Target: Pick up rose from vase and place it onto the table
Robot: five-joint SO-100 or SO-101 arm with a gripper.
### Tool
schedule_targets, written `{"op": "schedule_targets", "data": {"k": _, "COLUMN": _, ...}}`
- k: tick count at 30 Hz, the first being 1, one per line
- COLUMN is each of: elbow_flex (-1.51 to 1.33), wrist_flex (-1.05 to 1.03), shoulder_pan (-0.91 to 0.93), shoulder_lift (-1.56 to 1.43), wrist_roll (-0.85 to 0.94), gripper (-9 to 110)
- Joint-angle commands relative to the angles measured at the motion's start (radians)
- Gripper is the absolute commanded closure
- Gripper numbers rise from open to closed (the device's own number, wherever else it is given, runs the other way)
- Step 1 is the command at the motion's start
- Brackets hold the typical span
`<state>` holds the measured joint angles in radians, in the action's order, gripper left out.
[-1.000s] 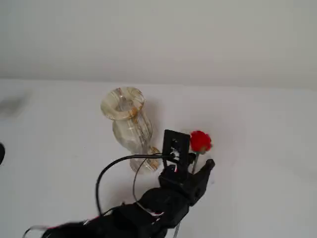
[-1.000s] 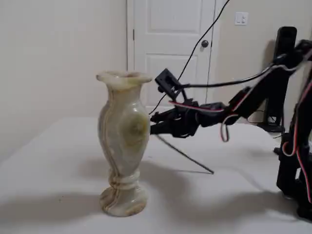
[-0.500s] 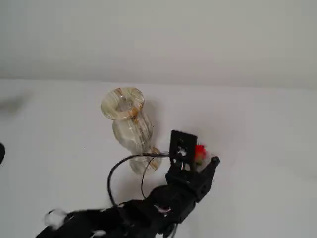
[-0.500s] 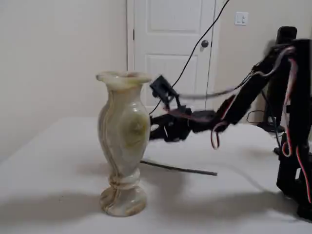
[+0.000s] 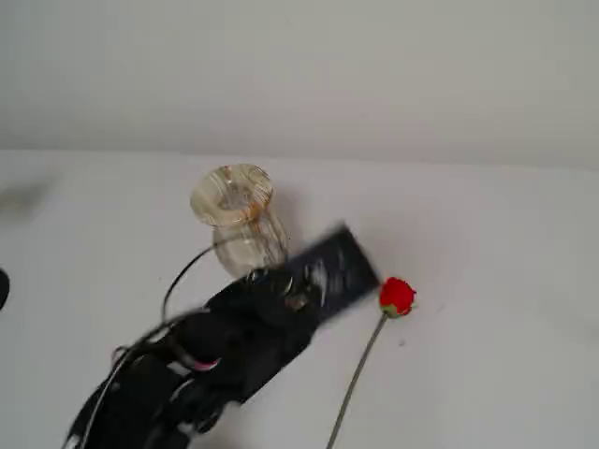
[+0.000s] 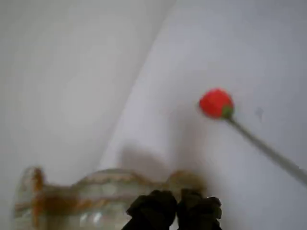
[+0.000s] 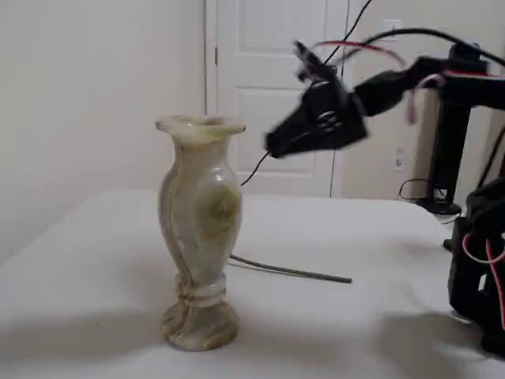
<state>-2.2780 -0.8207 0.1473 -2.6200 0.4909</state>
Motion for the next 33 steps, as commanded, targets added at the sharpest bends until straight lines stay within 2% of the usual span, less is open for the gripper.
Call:
{"op": "schedule_targets", "data": {"k": 1, "elbow_flex": -0.064, "wrist_flex": -0.235, "shoulder_pan": -0.109, "shoulder_lift": -0.367, "wrist_roll": -0.288, "gripper": 101}}
{"op": "schedule_targets", "data": {"k": 5, "elbow_flex": -0.198, "wrist_flex": -0.456, "shoulder_pan": -0.301, "shoulder_lift": -0.703, "wrist_roll": -0.305, "gripper": 101}}
{"op": "schedule_targets", "data": {"k": 7, "elbow_flex": -0.23, "wrist_flex": -0.523, "shoulder_pan": -0.337, "shoulder_lift": -0.704, "wrist_roll": -0.333, "gripper": 101}}
{"op": "schedule_targets", "data": {"k": 14, "elbow_flex": -0.482, "wrist_flex": -0.483, "shoulder_pan": -0.233, "shoulder_lift": -0.704, "wrist_roll": -0.318, "gripper": 101}}
{"op": "schedule_targets", "data": {"k": 19, "elbow_flex": -0.719, "wrist_flex": -0.442, "shoulder_pan": -0.262, "shoulder_lift": -0.704, "wrist_roll": -0.324, "gripper": 101}}
{"op": "schedule_targets", "data": {"k": 33, "elbow_flex": -0.721, "wrist_flex": -0.439, "shoulder_pan": -0.267, "shoulder_lift": -0.704, "wrist_roll": -0.336, "gripper": 101}}
